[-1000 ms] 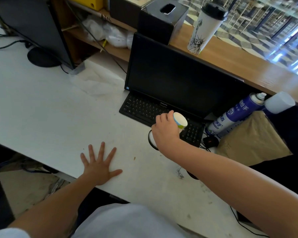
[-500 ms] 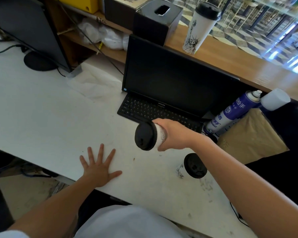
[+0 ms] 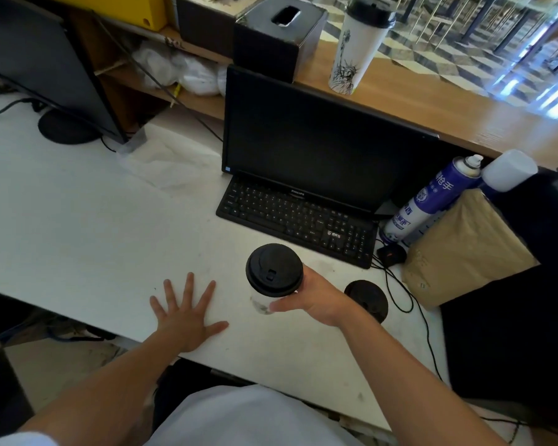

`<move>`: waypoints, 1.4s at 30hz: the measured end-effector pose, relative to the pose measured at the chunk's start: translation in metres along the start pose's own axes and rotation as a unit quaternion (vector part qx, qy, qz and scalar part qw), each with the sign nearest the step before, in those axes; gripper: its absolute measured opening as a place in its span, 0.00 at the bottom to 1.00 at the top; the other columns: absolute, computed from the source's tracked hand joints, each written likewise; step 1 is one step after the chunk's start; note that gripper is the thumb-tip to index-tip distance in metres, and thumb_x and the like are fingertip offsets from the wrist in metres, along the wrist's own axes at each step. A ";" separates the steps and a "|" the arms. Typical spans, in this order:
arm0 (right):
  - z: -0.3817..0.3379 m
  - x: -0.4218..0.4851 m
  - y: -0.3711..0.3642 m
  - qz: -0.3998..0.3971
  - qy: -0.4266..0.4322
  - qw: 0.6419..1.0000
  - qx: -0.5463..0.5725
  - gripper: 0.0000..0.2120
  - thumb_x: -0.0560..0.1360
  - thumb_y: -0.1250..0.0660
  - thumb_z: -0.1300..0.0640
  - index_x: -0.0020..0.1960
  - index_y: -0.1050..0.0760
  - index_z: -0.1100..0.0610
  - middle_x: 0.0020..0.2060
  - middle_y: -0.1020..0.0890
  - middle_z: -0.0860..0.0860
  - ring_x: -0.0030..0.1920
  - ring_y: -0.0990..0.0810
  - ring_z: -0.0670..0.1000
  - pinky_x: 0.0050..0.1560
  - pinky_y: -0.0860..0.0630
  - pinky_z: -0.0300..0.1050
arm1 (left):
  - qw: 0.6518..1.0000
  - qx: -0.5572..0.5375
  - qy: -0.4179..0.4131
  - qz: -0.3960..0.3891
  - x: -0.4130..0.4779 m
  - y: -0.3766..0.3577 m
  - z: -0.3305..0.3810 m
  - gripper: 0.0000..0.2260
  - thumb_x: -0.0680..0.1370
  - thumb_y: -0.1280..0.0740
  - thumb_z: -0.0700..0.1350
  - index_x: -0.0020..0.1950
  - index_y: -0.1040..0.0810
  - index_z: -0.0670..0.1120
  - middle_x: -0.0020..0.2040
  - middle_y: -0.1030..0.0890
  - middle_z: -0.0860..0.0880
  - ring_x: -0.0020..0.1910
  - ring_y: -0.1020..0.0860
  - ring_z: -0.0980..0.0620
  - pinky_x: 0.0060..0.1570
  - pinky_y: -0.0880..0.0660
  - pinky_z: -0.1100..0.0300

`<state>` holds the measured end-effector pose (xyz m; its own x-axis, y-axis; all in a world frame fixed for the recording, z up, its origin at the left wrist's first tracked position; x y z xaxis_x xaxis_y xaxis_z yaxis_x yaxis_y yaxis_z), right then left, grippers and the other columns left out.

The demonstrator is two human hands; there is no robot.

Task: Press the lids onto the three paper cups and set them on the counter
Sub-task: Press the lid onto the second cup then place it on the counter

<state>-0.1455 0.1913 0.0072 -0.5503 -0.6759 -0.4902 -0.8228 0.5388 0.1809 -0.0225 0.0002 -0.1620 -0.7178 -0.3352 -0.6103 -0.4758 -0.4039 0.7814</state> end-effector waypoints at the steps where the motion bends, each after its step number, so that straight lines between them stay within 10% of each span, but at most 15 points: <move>1: 0.003 0.000 -0.001 -0.001 -0.001 1.000 0.004 0.36 0.67 0.23 0.73 0.70 0.28 0.51 0.58 0.17 0.44 0.57 0.20 0.38 0.58 0.24 0.33 | 1.000 0.003 0.000 -0.005 0.000 0.000 0.000 0.47 0.62 0.60 0.82 0.72 0.77 0.63 0.73 0.80 0.49 0.74 0.73 0.29 0.70 0.65 0.26; 6: 0.004 0.000 0.004 -0.001 0.011 1.000 0.009 0.36 0.68 0.23 0.72 0.70 0.28 0.49 0.60 0.17 0.45 0.61 0.20 0.42 0.60 0.24 0.35 | 0.999 -0.033 0.007 -0.035 -0.001 0.017 0.012 0.47 0.73 0.38 0.72 0.79 0.66 0.62 0.80 0.71 0.47 0.77 0.68 0.30 0.73 0.58 0.30; 9: -0.001 -0.002 0.012 -0.003 0.014 1.000 0.014 0.35 0.68 0.24 0.73 0.69 0.27 0.51 0.56 0.16 0.43 0.57 0.19 0.37 0.53 0.24 0.31 | 0.977 -0.164 -0.133 -0.027 -0.012 0.068 0.055 0.45 0.73 0.26 0.59 0.81 0.51 0.56 0.83 0.50 0.50 0.80 0.48 0.43 0.77 0.46 0.46; 17: -0.019 -0.007 0.045 0.035 0.032 0.999 0.014 0.31 0.67 0.21 0.68 0.64 0.24 0.46 0.56 0.16 0.44 0.58 0.19 0.42 0.51 0.23 0.32 | 0.863 -0.400 -0.310 -0.020 -0.060 0.168 0.152 0.32 0.67 0.19 0.41 0.67 0.26 0.57 0.60 0.19 0.59 0.60 0.20 0.55 0.55 0.19 0.59; 27: -0.072 -0.030 0.116 0.183 0.171 0.967 0.046 0.27 0.71 0.22 0.62 0.67 0.24 0.50 0.60 0.16 0.46 0.60 0.17 0.47 0.65 0.21 0.54 | 0.865 -0.369 -0.325 0.100 -0.062 0.249 0.197 0.32 0.67 0.19 0.44 0.66 0.27 0.61 0.57 0.19 0.63 0.57 0.20 0.61 0.54 0.20 0.60; 42: -0.220 -0.063 0.278 0.345 0.305 0.887 0.019 0.19 0.79 0.30 0.58 0.68 0.22 0.47 0.60 0.16 0.43 0.59 0.16 0.46 0.62 0.20 0.56 | 0.799 -0.372 -0.401 0.250 -0.071 0.442 0.316 0.26 0.70 0.21 0.46 0.66 0.24 0.54 0.57 0.16 0.57 0.55 0.18 0.59 0.57 0.22 0.55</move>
<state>-0.3707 0.2728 0.2763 -0.9054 -0.3183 0.2808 -0.2607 0.9391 0.2238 -0.3425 0.1150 0.2676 -0.9601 -0.0807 0.2676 0.1929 -0.8842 0.4255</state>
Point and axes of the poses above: each hand's wrist, its own x-axis towards the middle knuckle, its own y-axis out of the back of the hand, z = x × y, the point moved 10 cm from there along x, towards the middle knuckle
